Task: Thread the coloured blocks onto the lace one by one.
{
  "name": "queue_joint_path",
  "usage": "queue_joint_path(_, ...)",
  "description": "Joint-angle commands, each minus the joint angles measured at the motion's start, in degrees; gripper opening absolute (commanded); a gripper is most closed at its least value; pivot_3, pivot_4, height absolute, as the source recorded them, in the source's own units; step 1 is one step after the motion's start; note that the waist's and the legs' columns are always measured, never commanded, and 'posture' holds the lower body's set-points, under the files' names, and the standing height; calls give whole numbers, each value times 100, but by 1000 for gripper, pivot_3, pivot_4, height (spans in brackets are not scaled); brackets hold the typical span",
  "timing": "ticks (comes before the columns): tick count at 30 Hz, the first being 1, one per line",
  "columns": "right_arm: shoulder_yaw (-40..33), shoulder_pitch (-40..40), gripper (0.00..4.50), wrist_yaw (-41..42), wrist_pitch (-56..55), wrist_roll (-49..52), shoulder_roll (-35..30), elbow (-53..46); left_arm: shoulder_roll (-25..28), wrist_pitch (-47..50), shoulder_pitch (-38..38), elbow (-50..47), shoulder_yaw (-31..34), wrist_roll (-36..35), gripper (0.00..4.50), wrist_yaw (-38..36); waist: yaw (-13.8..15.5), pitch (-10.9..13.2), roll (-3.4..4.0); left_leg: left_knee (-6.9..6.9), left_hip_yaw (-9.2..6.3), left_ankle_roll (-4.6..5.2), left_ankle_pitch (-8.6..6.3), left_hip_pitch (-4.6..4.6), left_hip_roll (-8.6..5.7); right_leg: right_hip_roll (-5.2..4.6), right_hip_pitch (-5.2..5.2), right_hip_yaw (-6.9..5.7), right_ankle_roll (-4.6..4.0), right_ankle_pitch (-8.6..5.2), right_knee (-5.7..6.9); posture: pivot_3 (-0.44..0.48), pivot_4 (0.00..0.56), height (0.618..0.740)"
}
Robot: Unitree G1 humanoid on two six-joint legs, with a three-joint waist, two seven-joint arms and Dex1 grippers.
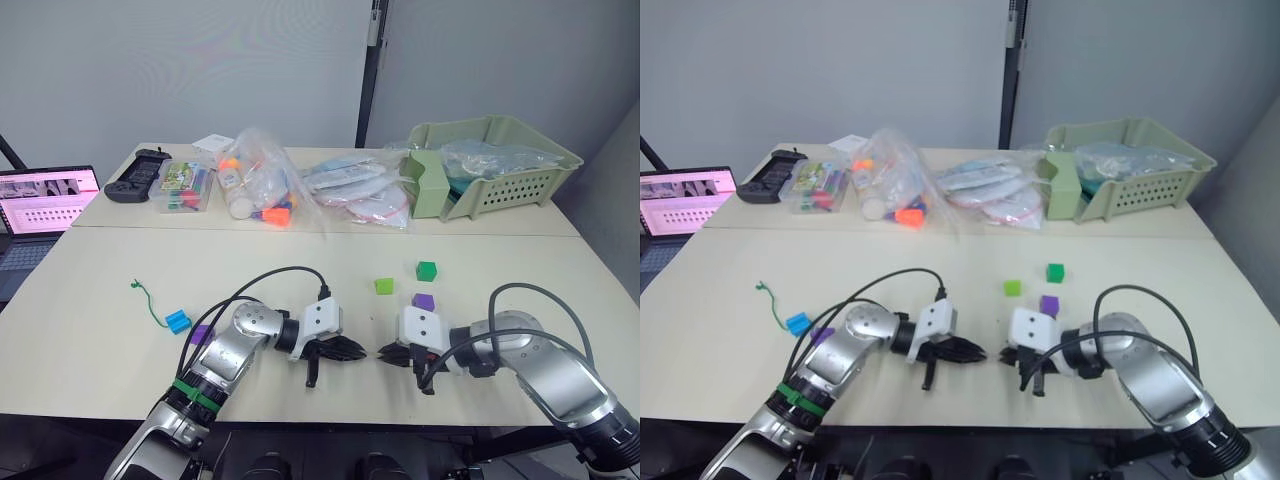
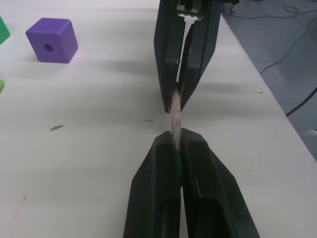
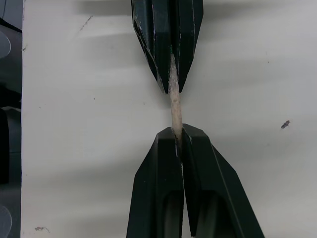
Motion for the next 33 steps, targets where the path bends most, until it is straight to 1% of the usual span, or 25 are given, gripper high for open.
queue_joint_path(1, -241, 30, 1035, -180, 200, 246, 172, -313, -3, 20, -155, -208, 60, 13, 0, 81, 0, 0, 0, -1, -1, 0, 0, 0, 1, 0, 0, 0, 0, 0, 0, 0, 150, 740)
queue_joint_path(3, -427, 123, 1677, -274, 350, 323, 172, -366, 64, 20, -161, -210, 50, 24, 0, 42, 0, 0, 0, 0, -5, 0, 0, 0, 1, 0, 0, 0, 0, 0, 1, 0, 150, 740)
queue_joint_path(5, -840, 378, 2370, -431, 526, 493, 115, -479, 209, -5, -164, -219, 30, 76, 0, -42, 21, 0, 0, 0, -9, 0, 0, -4, -3, -1, 0, 0, 0, 0, -1, 0, 150, 740)
queue_joint_path(7, -1438, 757, 3082, -671, 785, 784, 210, -663, 318, -3, -151, -258, 75, 30, 0, -99, 40, 0, 0, 0, -12, 0, 0, -4, -4, -3, 1, 0, 1, 0, -4, 0, 150, 740)
queue_joint_path(9, -1750, 973, 3780, -846, 931, 948, 290, -784, 373, -5, -138, -285, 91, -7, 0, -115, 37, 0, 0, -1, -15, 0, 0, -2, -3, -3, 3, 0, 1, 0, -4, 0, 150, 740)
queue_joint_path(10, -2170, 1242, 4079, -1104, 1051, 1088, 494, -902, 418, 5, -120, -317, 109, -22, 0, -123, 37, 0, 0, -1, -16, 0, 0, -2, -3, -3, 3, 0, 1, 1, -4, 0, 150, 740)
queue_joint_path(12, -2816, 1718, 4079, -1687, 1261, 1219, 947, -1141, 482, 17, -85, -364, 144, -44, 0, -146, 59, 0, 0, -2, -17, 0, 0, -4, -2, -1, 5, -4, 1, 0, -5, 0, 150, 740)
queue_joint_path(13, -2976, 1948, 4079, -1946, 1299, 1192, 1140, -1258, 498, 25, -72, -379, 156, -53, 0, -153, 64, -1, 1, -3, -17, 0, 0, -2, 0, 0, 6, -5, 1, 0, -3, 0, 150, 740)
queue_joint_path(15, -3072, 2275, 4079, -2475, 1301, 1084, 1542, -1479, 518, 32, -53, -404, 165, -62, 0, -146, 58, -1, 1, -6, -18, 0, 0, -2, 0, -1, 4, -2, 1, 0, -3, 0, 150, 740)
queue_joint_path(18, -3060, 2571, 4079, -3157, 1300, 947, 2040, -1681, 551, 49, -31, -433, 175, -90, 0, -147, 15, -1, 2, -5, -20, -1, 0, 2, 1, -1, 4, 6, 1, 0, 0, 0, 150, 740)
queue_joint_path(20, -2808, 2820, 4079, -3936, 1112, 620, 2677, -1735, 552, 57, -23, -415, 194, -103, 0, -139, 1, -2, 3, -5, -19, -2, 1, 4, 1, -1, 4, 7, 1, 0, 3, 0, 150, 740)
queue_joint_path(22, -2518, 2923, 4079, -4441, 860, 318, 3129, -1722, 546, 50, -23, -393, 203, -102, 0, -131, -9, -4, 5, -8, -18, -2, 1, 6, 6, 4, 4, 3, 1, 0, 2, 0, 150, 740)
queue_joint_path(25, -2065, 2772, 4079, -4997, 449, -152, 3588, -1405, 545, 58, -4, -406, 206, -106, 0, -131, -37, -5, 9, -10, -13, -2, 1, 4, 4, 1, -4, 14, 1, 0, 2, 0, 150, 740)
queue_joint_path(27, -1914, 2609, 4079, -5258, 169, -358, 3802, -1109, 543, 57, 3, -408, 205, -105, 0, -136, -34, -5, 9, -9, -13, -2, 1, 5, 3, 0, -3, 14, 2, 0, 0, 0, 150, 740)
queue_joint_path(33, -1950, 1837, 4079, -5895, -698, -840, 4089, 141, 569, 17, 13, -379, 223, -91, 0, -154, -18, -5, 9, -10, -7, -2, 1, 3, -2, -2, -2, 11, 1, 0, -2, 0, 150, 740)
